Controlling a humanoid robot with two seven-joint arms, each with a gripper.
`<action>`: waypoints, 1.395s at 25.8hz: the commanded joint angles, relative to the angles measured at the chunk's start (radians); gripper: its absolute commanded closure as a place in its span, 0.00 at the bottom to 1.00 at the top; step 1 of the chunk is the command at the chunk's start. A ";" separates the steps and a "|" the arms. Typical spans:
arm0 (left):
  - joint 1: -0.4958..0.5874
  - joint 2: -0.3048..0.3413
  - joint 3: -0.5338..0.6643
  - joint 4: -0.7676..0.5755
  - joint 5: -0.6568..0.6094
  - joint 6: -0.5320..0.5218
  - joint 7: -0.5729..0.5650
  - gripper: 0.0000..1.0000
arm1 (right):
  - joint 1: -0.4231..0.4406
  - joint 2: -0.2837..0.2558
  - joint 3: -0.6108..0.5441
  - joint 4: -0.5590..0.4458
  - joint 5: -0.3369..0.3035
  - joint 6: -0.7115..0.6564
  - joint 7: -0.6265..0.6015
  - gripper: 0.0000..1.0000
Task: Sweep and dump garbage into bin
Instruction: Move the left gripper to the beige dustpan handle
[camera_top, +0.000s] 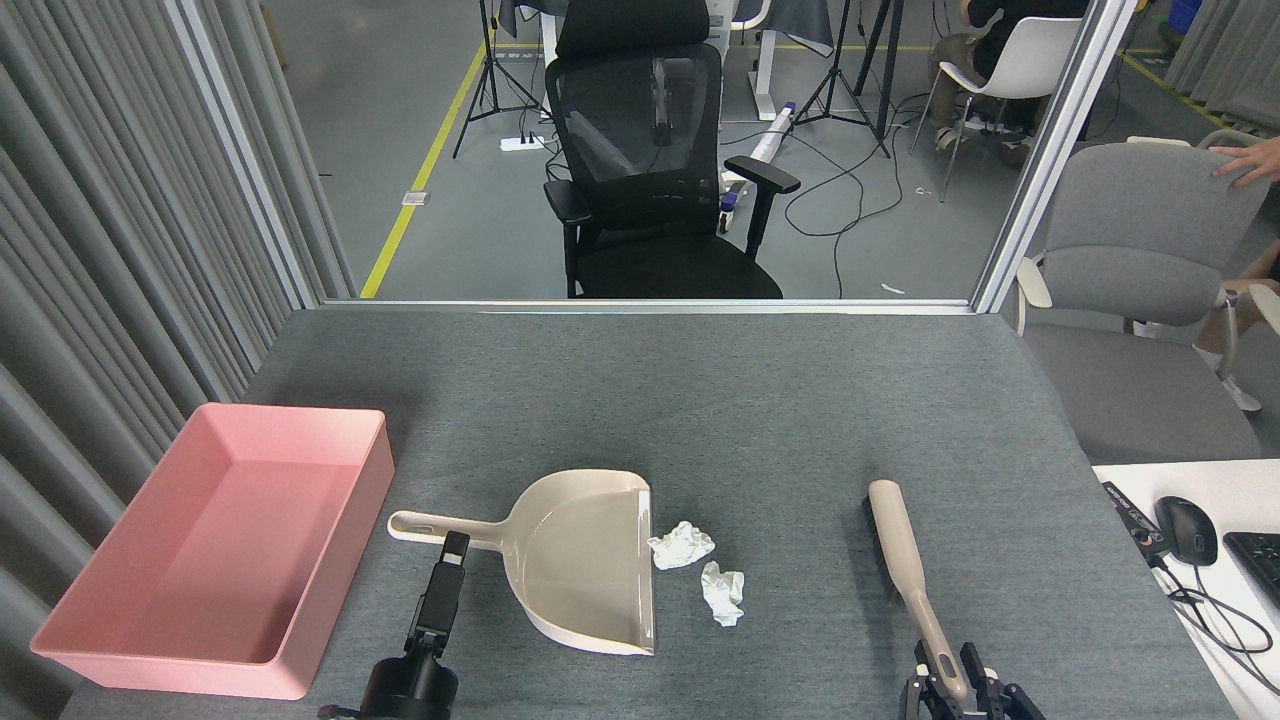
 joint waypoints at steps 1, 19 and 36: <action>0.002 -0.001 0.000 0.000 0.000 -0.001 0.002 0.00 | -0.003 0.002 0.001 0.000 0.001 -0.011 0.003 0.48; -0.006 -0.001 0.000 0.017 -0.002 0.003 0.000 0.00 | 0.006 0.008 0.002 0.000 0.000 -0.014 0.008 0.70; -0.110 0.002 0.001 0.182 -0.003 0.006 -0.002 0.00 | 0.015 0.007 -0.002 -0.011 -0.002 -0.035 0.003 0.94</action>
